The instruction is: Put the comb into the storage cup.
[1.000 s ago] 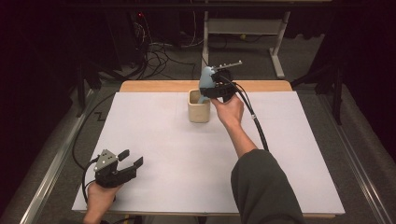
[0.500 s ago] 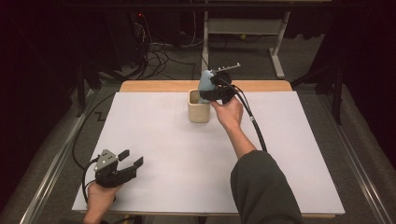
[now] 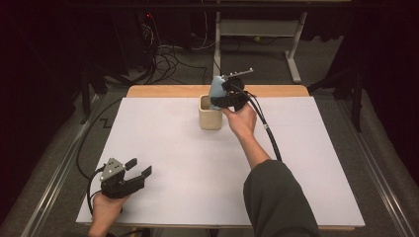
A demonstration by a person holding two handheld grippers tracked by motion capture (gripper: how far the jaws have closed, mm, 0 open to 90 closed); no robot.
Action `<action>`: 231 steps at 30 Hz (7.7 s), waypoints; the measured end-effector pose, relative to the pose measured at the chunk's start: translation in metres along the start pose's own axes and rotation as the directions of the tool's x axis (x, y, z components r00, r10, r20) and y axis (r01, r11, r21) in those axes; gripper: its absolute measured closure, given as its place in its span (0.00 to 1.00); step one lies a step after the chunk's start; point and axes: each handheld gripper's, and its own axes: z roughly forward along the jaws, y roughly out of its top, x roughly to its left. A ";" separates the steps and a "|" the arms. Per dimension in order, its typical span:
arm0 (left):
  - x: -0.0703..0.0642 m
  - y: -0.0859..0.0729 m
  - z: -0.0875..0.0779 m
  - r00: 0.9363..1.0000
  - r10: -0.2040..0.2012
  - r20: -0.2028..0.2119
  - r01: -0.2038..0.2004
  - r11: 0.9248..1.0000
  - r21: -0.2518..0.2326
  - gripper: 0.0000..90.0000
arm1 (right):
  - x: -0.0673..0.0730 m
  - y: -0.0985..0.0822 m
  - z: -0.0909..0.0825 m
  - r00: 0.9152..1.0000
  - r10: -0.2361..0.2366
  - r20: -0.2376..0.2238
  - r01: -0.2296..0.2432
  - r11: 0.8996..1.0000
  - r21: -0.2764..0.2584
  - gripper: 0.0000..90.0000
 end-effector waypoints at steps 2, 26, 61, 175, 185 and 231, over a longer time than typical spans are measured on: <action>0.000 0.000 0.000 1.000 0.000 0.000 0.000 1.000 0.000 0.39 | 0.000 0.000 0.000 1.000 0.000 -0.001 0.000 1.000 -0.001 0.57; 0.000 0.000 0.001 1.000 0.000 0.000 0.000 1.000 -0.001 0.39 | -0.001 -0.002 -0.003 1.000 -0.004 -0.011 0.004 1.000 0.004 0.52; -0.001 0.001 0.001 1.000 0.004 0.001 -0.004 1.000 0.000 0.39 | -0.003 -0.009 -0.015 0.999 -0.034 -0.023 0.034 0.999 -0.036 0.40; 0.000 0.000 0.004 1.000 -0.012 -0.005 0.012 1.000 0.006 0.39 | -0.040 -0.061 -0.088 0.998 -0.064 0.013 0.065 0.988 -0.137 0.36; 0.000 0.000 0.003 1.000 -0.012 -0.005 0.012 1.000 0.007 0.39 | -0.040 -0.065 -0.093 0.997 -0.073 0.011 0.074 0.987 -0.140 0.36; 0.001 0.000 0.004 1.000 -0.014 -0.005 0.014 1.000 0.011 0.39 | -0.055 -0.088 -0.109 0.998 -0.052 0.027 0.055 0.987 -0.154 0.35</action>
